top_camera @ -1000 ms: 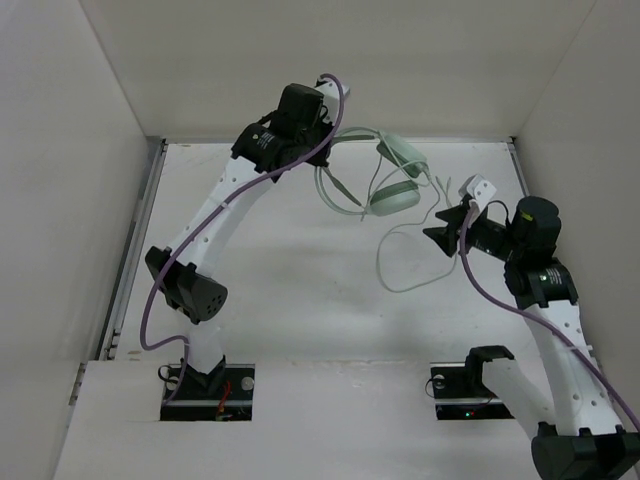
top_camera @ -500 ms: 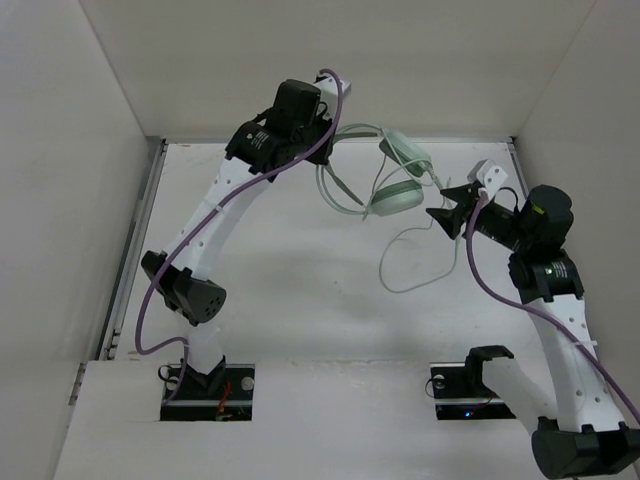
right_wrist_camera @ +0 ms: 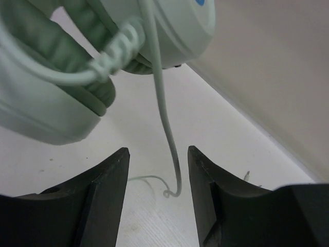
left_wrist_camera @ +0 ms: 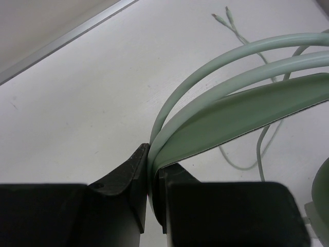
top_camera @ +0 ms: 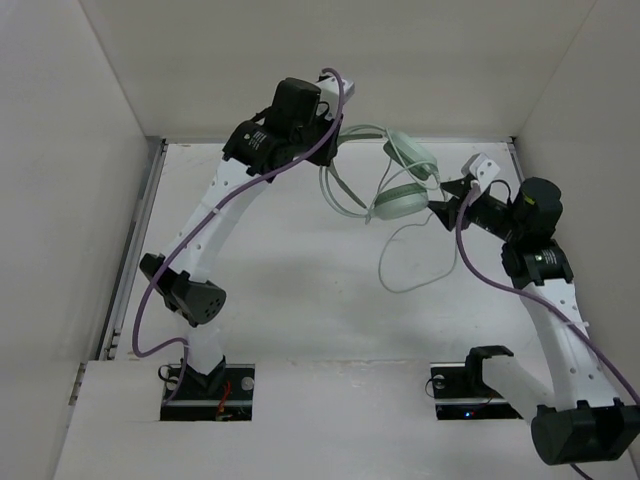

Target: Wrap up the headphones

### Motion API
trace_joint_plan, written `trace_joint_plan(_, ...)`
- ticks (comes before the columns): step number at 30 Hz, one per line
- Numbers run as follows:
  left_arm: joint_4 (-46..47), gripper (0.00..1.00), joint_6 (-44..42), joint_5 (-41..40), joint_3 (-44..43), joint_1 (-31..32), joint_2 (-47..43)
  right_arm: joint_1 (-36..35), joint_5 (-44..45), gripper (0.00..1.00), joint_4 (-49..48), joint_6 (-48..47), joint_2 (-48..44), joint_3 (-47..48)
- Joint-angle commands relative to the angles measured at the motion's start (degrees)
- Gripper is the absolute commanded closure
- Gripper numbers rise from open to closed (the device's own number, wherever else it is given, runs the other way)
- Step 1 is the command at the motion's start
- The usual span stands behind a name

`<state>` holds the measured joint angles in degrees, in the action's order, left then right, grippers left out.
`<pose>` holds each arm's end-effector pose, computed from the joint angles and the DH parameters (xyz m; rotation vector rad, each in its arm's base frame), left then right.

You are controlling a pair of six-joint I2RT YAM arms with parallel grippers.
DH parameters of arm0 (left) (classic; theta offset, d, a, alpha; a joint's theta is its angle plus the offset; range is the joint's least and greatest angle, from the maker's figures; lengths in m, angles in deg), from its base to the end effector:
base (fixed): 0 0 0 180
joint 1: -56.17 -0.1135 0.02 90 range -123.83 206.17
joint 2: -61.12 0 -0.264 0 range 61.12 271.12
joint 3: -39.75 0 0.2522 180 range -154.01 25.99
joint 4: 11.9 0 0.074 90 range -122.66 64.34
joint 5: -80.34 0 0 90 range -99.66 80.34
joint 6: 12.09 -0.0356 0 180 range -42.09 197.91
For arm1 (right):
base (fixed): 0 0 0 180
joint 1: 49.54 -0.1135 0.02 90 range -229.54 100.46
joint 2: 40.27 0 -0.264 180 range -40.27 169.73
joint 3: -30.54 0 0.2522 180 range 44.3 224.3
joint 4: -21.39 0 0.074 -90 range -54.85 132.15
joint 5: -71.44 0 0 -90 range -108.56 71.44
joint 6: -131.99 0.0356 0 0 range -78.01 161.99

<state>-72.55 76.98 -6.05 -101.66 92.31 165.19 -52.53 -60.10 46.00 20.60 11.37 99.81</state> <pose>0.3098 -0.2290 0.4792 0.6770 1.8883 -0.4594 0.1949 0.0338 0.3847 -0.8563 1.4397 0.3698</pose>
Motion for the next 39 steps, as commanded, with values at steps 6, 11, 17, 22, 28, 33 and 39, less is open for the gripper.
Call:
trace_joint_plan(6,2.9,0.99,4.2,8.2,-5.1,0.3,-6.2,0.3,0.3,0.47,-12.0,3.6,5.1,-1.6)
trace_joint_plan(11,3.1,0.99,7.0,11.4,-6.6,-1.6,-6.0,1.6,-5.2,0.67,-20.1,16.0,6.5,-4.0)
trace_joint_plan(17,3.7,0.99,12.2,17.8,-8.9,-5.3,-4.7,2.0,-9.3,0.98,-25.4,25.2,8.0,-4.4)
trace_joint_plan(22,3.6,0.99,9.0,14.8,-2.2,-5.0,-6.1,4.6,-7.3,1.00,-21.1,20.6,6.9,2.8)
trace_joint_plan(28,5.6,1.00,6.7,12.6,5.7,-3.1,-7.9,6.0,-2.6,1.00,-8.3,5.9,8.0,14.4)
trace_joint_plan(33,6.2,1.00,4.2,10.8,10.3,-0.6,-8.2,5.1,1.6,1.00,-2.0,-2.7,9.4,22.4)
trace_joint_plan(39,5.8,1.00,2.5,11.3,11.7,2.0,-8.4,4.9,3.1,1.00,-0.8,-5.4,12.4,27.7)
